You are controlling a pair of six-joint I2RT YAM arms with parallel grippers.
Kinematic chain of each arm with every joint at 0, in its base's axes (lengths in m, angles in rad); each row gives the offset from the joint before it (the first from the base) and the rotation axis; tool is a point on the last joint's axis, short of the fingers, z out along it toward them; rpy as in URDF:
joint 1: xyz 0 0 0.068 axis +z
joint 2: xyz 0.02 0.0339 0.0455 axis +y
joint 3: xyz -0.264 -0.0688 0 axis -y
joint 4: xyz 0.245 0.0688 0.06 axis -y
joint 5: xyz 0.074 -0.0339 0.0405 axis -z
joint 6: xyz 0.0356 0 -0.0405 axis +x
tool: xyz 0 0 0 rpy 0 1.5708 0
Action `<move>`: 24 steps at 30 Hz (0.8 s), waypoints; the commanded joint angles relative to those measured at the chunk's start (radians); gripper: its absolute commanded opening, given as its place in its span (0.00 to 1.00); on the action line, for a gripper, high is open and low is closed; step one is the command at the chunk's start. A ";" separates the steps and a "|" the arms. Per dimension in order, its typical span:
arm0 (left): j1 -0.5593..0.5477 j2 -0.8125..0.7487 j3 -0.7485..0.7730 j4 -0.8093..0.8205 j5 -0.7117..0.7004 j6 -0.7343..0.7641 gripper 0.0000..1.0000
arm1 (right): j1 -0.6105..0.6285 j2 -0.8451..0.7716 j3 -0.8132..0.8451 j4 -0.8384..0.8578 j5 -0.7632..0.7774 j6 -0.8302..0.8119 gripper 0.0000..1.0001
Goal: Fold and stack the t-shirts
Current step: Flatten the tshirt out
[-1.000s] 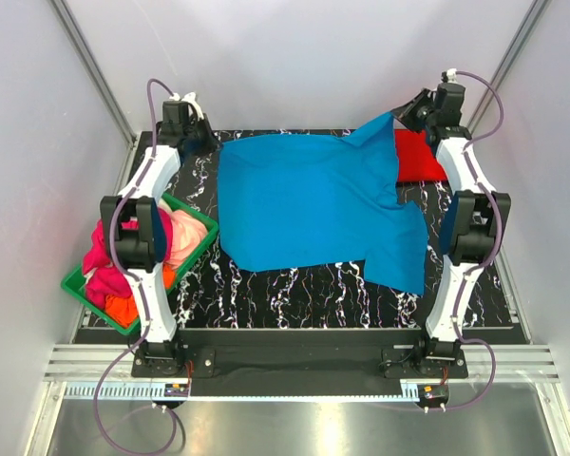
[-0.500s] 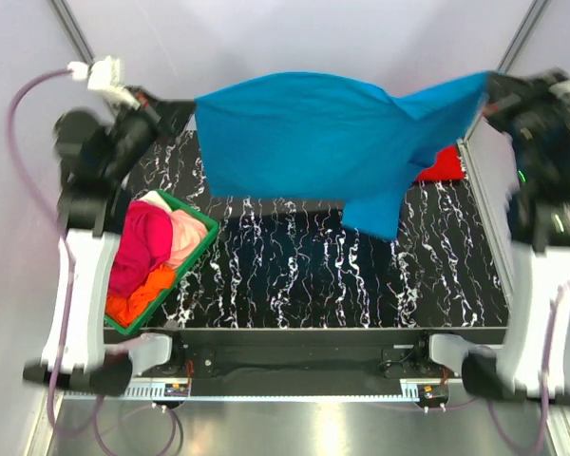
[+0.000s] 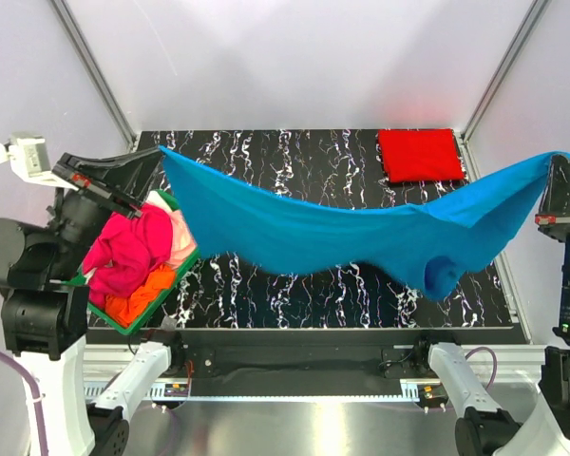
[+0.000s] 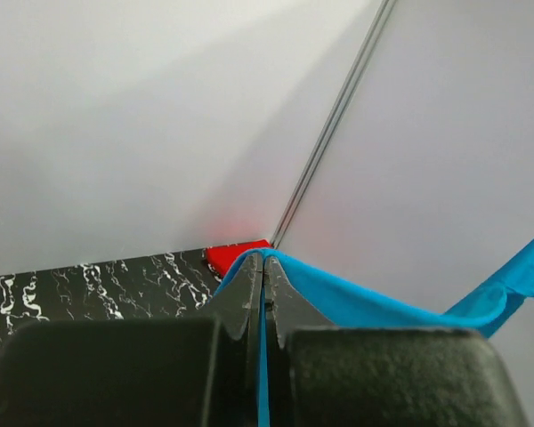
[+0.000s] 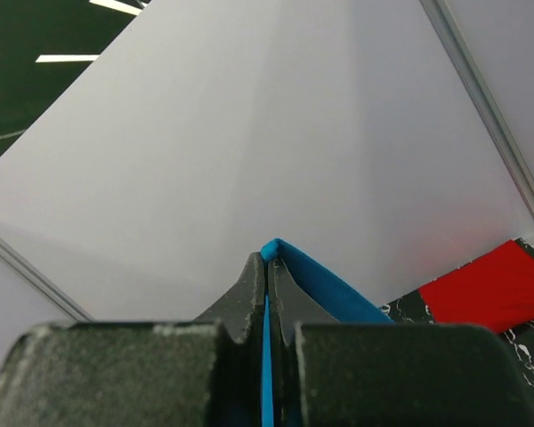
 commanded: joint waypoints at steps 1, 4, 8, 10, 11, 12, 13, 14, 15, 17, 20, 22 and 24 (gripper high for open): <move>0.002 0.021 0.024 -0.018 -0.039 0.002 0.00 | 0.003 0.084 0.028 -0.025 0.035 -0.017 0.00; 0.003 0.092 -0.023 -0.015 -0.059 0.054 0.00 | 0.003 0.208 0.024 0.040 -0.005 -0.060 0.00; 0.005 0.211 -0.083 0.020 -0.102 0.116 0.00 | 0.004 0.452 0.030 0.171 -0.102 -0.094 0.00; 0.006 0.313 -0.091 0.038 -0.158 0.154 0.00 | 0.003 0.543 0.048 0.201 -0.169 -0.095 0.00; 0.008 0.355 -0.090 0.043 -0.174 0.166 0.00 | 0.003 0.631 0.061 0.234 -0.192 -0.095 0.00; 0.009 0.395 -0.087 0.051 -0.194 0.189 0.00 | 0.003 0.675 0.058 0.257 -0.242 -0.092 0.00; 0.011 0.474 -0.093 0.080 -0.205 0.197 0.00 | 0.003 0.715 0.050 0.287 -0.267 -0.088 0.00; 0.012 0.514 -0.093 0.098 -0.214 0.202 0.00 | 0.003 0.788 0.020 0.358 -0.295 -0.086 0.00; 0.018 0.551 -0.097 0.118 -0.228 0.208 0.00 | 0.003 0.820 -0.002 0.398 -0.345 -0.088 0.00; 0.029 0.675 -0.096 0.169 -0.222 0.214 0.00 | 0.003 0.923 -0.062 0.519 -0.379 -0.088 0.00; 0.049 0.864 -0.058 0.220 -0.208 0.229 0.00 | 0.003 1.064 -0.114 0.656 -0.427 -0.097 0.00; 0.067 1.016 0.013 0.240 -0.156 0.235 0.00 | 0.003 1.138 -0.113 0.705 -0.473 -0.109 0.00; 0.084 1.163 0.077 0.236 -0.099 0.225 0.00 | 0.003 1.251 -0.087 0.727 -0.485 -0.106 0.00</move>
